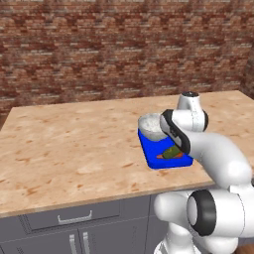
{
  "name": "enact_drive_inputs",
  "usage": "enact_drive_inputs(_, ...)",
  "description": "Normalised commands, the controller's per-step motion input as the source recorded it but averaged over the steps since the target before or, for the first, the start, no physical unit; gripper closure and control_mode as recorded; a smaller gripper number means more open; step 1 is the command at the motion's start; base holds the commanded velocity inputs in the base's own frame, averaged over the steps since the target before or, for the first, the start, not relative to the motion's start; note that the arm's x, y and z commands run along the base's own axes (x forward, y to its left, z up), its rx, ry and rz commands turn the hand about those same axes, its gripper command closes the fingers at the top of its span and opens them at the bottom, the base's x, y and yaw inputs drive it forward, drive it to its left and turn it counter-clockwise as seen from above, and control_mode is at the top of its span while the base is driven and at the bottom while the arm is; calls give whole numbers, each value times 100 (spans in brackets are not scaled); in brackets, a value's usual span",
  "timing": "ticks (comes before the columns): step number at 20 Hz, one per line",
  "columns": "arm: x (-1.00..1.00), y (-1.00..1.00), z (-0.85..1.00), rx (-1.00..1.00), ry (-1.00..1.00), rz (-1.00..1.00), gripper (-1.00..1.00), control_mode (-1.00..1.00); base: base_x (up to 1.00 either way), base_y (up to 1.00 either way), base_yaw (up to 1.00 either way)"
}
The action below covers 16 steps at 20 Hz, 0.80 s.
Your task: Place the two vegetables and bowl onto the tray for setting up a vegetable dip station.
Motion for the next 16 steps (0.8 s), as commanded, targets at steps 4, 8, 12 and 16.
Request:
enact_drive_inputs(4,5,-11,-12,11,-2,-3,100,-100,0,0,0)
enact_drive_inputs(8,8,-2,-15,6,-1,-3,100,-100,0,0,0)
enact_drive_inputs(12,11,0,-14,6,-2,-2,100,-100,0,0,0)
enact_drive_inputs(16,18,0,-11,4,-1,-3,100,-100,0,0,0)
